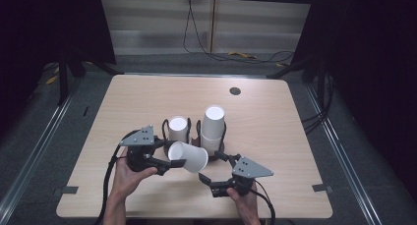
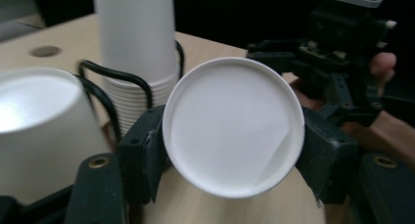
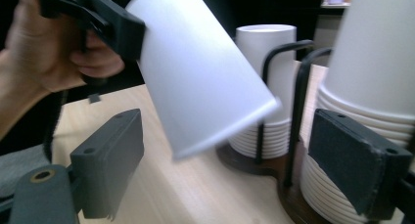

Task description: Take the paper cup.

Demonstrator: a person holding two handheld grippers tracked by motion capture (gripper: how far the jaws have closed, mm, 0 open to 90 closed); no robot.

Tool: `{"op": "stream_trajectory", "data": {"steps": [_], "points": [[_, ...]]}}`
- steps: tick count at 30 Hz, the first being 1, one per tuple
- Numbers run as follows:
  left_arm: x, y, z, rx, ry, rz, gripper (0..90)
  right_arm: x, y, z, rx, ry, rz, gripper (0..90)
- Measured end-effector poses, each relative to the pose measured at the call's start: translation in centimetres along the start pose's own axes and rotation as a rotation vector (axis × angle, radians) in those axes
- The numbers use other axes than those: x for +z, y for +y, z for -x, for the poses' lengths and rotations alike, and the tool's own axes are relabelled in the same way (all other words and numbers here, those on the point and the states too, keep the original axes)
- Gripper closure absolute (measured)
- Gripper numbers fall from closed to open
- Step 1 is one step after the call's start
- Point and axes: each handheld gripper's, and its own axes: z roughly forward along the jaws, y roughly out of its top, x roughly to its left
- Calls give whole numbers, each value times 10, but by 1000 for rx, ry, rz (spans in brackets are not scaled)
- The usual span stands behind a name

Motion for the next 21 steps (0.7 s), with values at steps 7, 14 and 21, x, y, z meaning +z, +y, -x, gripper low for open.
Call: {"op": "stream_trajectory", "data": {"steps": [7,14,21], "points": [[7,-12,-4,-35,-18,-1,345,8,-1,0,-37,39,-42,128],[15,-14,0,-34,-31,-23,346,19,-5,0,-68,45,-83,127],[23,-13,4,-40,-67,-21,348,26,-10,-3,-83,63,-94,133]]}}
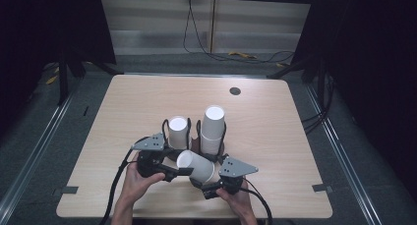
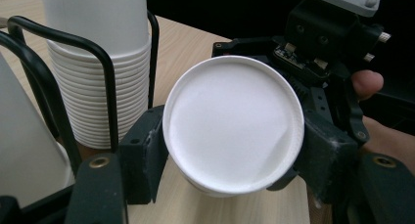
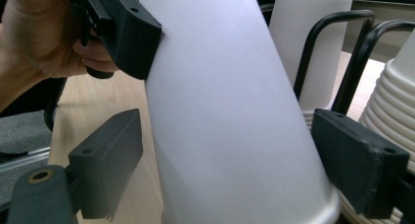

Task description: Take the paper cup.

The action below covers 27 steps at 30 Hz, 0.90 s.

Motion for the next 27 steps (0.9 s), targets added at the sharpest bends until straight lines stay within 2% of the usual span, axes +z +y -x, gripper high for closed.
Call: {"op": "stream_trajectory", "data": {"steps": [4,8,10,17,21,23,27], "points": [[3,-1,0,-9,-7,11,347,3,-3,0,-3,8,-7,141],[2,-2,-1,-18,-15,21,347,4,-6,-1,-10,-11,-28,186],[3,-3,-1,-22,-18,13,346,4,-8,-1,-6,5,-25,210],[2,-5,0,-23,-21,21,332,2,-8,-3,-14,5,-37,238],[1,-6,-1,-24,-26,60,329,0,-7,-2,-3,12,-27,247],[0,-7,-2,-27,-30,64,329,-1,-6,-1,4,17,-21,249],[0,-9,-3,-38,-18,57,276,-2,-5,0,8,20,-29,254]]}}
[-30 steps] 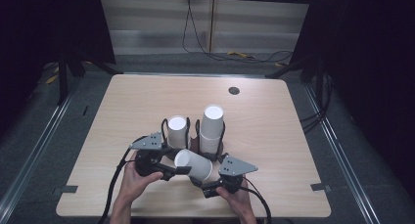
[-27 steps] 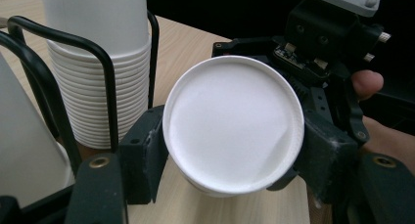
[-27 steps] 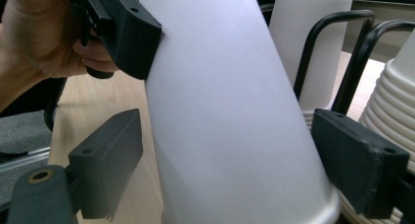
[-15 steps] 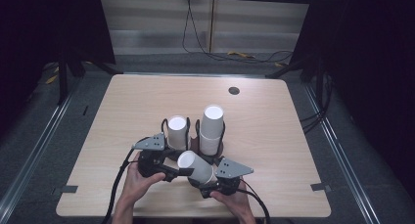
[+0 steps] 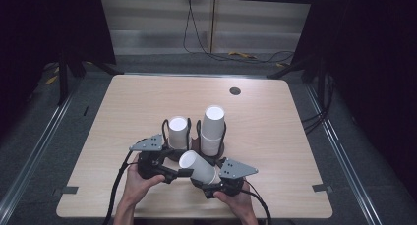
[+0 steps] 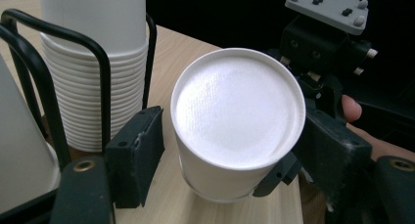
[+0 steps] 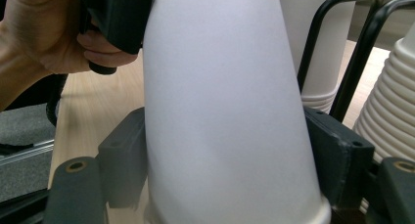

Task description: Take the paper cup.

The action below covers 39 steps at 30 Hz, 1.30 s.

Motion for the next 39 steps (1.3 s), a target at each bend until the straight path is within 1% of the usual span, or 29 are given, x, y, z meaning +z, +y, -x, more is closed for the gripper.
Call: {"op": "stream_trajectory", "data": {"steps": [3,4,5,6,7,11,12,14,16,18,20,22,24,25,28,30,32,33,34,35,39], "points": [[0,-1,-1,1,6,-1,236,0,0,0,1,9,-1,255],[-1,-1,0,-2,9,5,220,0,0,0,2,10,-2,255],[-2,-1,-1,5,4,13,210,0,0,0,-1,11,1,255],[-2,-1,-1,5,4,13,212,-1,0,0,-1,11,5,254],[-4,-1,0,4,2,25,211,-1,1,1,3,14,4,255],[-7,-1,0,4,27,21,202,-5,2,2,11,10,-10,255],[-7,-1,0,4,27,21,202,-5,2,2,11,10,-10,255],[-10,-1,0,14,38,7,198,-7,3,4,12,10,-20,257],[-11,-1,0,16,40,-6,198,-8,3,5,15,8,-32,258],[-11,-1,1,16,46,-10,198,-8,3,6,17,2,-42,258],[-13,-1,1,24,55,-18,198,-9,4,7,15,11,-58,259],[-14,-1,1,33,66,-24,198,-9,5,8,14,11,-78,260],[-15,-1,1,35,68,-25,199,-9,6,9,7,18,-93,260],[-16,0,1,44,76,-38,199,-10,8,9,5,14,-108,260],[-16,0,2,50,85,-51,200,-10,11,10,-9,18,-139,261],[-17,0,1,48,88,-57,200,-10,14,11,-16,19,-161,261],[-17,0,1,51,88,-58,200,-10,15,12,-21,27,-168,262],[-17,0,1,54,95,-61,200,-10,17,12,-31,24,-192,262],[-17,0,1,54,95,-61,200,-10,17,12,-31,24,-192,262],[-17,0,0,57,95,-69,200,-9,19,13,-37,28,-206,263],[-16,2,0,66,93,-81,200,-10,21,16,-43,36,-230,264]]}}
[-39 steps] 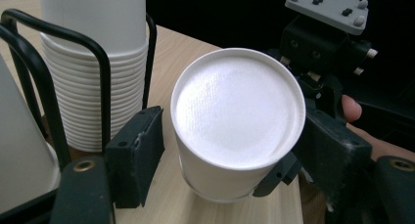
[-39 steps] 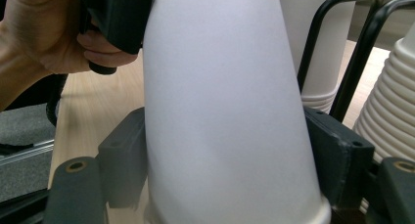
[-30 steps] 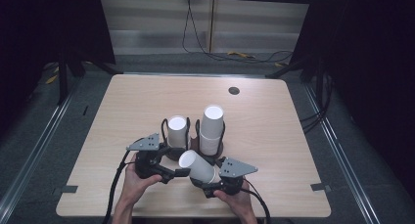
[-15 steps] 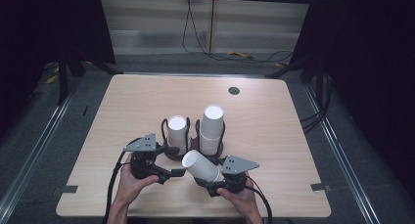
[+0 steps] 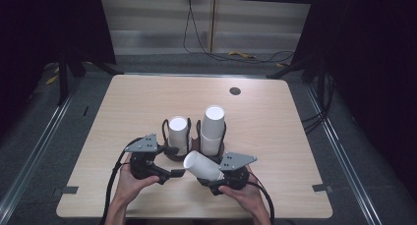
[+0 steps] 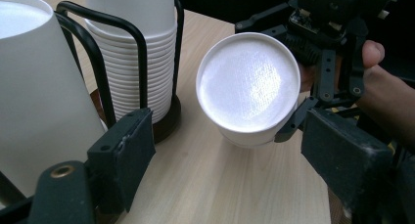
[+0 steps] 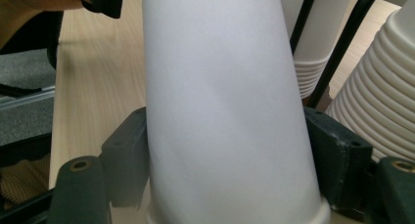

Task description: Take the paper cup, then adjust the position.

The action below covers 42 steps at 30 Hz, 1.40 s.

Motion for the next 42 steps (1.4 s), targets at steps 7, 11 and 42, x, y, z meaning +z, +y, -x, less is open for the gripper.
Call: {"op": "stream_trajectory", "data": {"steps": [7,11,42], "points": [[2,0,1,6,6,-32,199,-2,5,3,-8,5,-39,266],[4,-1,2,11,11,-44,197,0,8,5,-24,9,-62,267],[4,3,2,26,15,-106,191,11,34,8,-147,87,-302,279]]}}
